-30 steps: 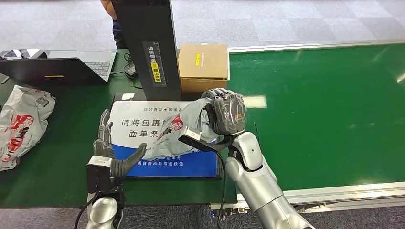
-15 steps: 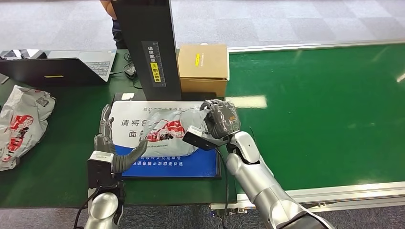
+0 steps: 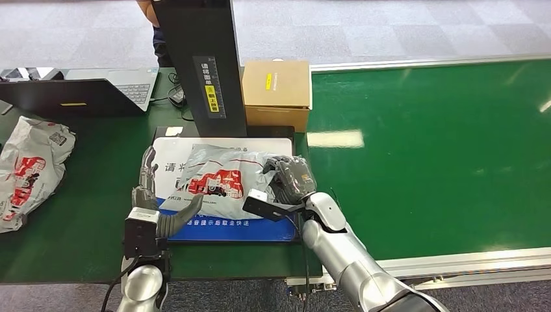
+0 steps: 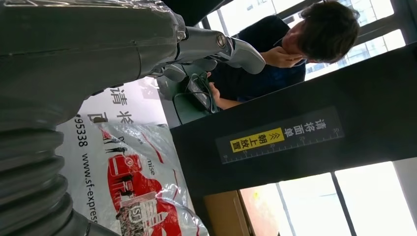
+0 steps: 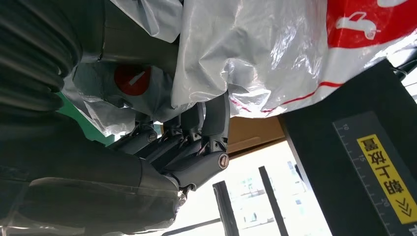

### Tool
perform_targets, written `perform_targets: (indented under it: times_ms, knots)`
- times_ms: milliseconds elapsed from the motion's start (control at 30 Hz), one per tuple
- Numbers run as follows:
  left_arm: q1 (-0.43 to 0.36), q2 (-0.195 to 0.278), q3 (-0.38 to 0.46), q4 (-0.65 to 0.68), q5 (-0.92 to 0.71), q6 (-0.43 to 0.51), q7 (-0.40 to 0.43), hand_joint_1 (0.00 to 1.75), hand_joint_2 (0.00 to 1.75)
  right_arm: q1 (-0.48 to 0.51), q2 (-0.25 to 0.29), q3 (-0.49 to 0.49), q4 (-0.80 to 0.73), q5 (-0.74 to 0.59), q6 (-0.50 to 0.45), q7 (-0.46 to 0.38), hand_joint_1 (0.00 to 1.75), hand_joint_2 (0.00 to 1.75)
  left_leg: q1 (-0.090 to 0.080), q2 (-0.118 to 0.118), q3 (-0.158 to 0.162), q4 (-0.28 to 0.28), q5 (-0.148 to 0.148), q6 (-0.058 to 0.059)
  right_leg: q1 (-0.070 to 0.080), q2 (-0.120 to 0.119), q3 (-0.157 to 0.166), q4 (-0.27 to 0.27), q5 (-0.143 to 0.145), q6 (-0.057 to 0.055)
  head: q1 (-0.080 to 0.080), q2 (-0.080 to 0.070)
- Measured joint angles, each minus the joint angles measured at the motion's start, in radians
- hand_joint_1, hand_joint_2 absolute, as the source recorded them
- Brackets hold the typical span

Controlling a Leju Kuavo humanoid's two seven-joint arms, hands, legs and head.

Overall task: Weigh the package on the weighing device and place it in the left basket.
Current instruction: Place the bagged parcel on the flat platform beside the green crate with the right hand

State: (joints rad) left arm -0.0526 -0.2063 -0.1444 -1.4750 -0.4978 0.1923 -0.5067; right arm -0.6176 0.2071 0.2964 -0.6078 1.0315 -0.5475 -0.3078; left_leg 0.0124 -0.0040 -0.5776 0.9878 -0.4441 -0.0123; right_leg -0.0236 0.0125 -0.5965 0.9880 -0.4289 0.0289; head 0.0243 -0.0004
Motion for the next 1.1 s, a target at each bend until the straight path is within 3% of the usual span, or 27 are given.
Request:
perform_targets:
  times_ms: [67, 133, 167, 267, 333, 567, 833, 1100]
  knots:
    - [0.003, 0.0, -0.002, -0.004, -0.007, -0.004, 0.008, 0.0, 1.75, -0.002, 0.005, 0.0, 0.011, -0.004, 0.0, 0.003, 1.41, 1.75, 0.0, 0.0, 0.0, 0.0, 0.0, 0.0, 0.0, 0.0, 0.0, 0.0, 0.0, 0.0, 0.0, 0.0]
    - [0.006, 0.0, -0.003, -0.011, -0.012, -0.008, 0.015, 0.0, 1.75, -0.006, 0.009, 0.0, 0.023, -0.008, 0.0, 0.007, 1.23, 1.75, 0.0, 0.0, 0.0, 0.0, 0.0, 0.0, 0.0, 0.0, 0.0, 0.0, 0.0, 0.0, 0.0, 0.0]
    - [0.008, 0.0, -0.003, -0.014, -0.013, -0.01, 0.017, 0.0, 1.75, -0.009, 0.012, 0.0, 0.029, -0.008, 0.0, 0.01, 1.04, 1.75, 0.0, 0.0, 0.0, 0.0, 0.0, 0.0, 0.0, 0.0, 0.0, 0.0, 0.0, 0.0, 0.0, 0.0]
    - [0.015, -0.001, -0.003, -0.027, -0.02, -0.015, 0.023, 0.0, 1.75, -0.02, 0.018, 0.0, 0.048, -0.009, -0.006, 0.018, 0.28, 1.75, 0.0, 0.0, 0.0, 0.0, 0.0, 0.0, 0.0, 0.0, 0.0, 0.0, 0.0, 0.0, 0.0, 0.0]
    - [0.019, -0.001, -0.003, -0.035, -0.025, -0.018, 0.027, 0.0, 1.75, -0.026, 0.022, 0.0, 0.059, -0.009, -0.015, 0.02, 0.02, 1.75, 0.0, 0.0, 0.0, 0.0, 0.0, 0.0, 0.0, 0.0, 0.0, 0.0, 0.0, 0.0, 0.0, 0.0]
    - [0.025, -0.001, -0.003, -0.05, -0.032, -0.021, 0.037, 0.0, 1.75, -0.037, 0.031, -0.006, 0.074, -0.038, -0.003, 0.006, 0.0, 1.75, 0.0, 0.0, 0.0, 0.0, 0.0, 0.0, 0.0, 0.0, 0.0, 0.0, 0.0, 0.0, 0.0, 0.0]
    - [0.035, -0.001, -0.002, -0.051, -0.032, -0.034, 0.037, 0.0, 1.75, -0.018, 0.036, -0.078, 0.035, -0.31, 0.312, -0.138, 0.0, 1.75, 0.0, 0.0, 0.0, 0.0, 0.0, 0.0, 0.0, 0.0, 0.0, 0.0, 0.0, 0.0, 0.0, 0.0]
    - [0.047, -0.002, 0.001, -0.061, -0.037, -0.057, 0.034, 0.0, 1.75, 0.056, 0.03, -0.112, -0.102, -0.415, 0.439, -0.169, 0.0, 1.75, 0.0, 0.0, 0.0, 0.0, 0.0, 0.0, 0.0, 0.0, 0.0, 0.0, 0.0, 0.0, 0.0, 0.0]
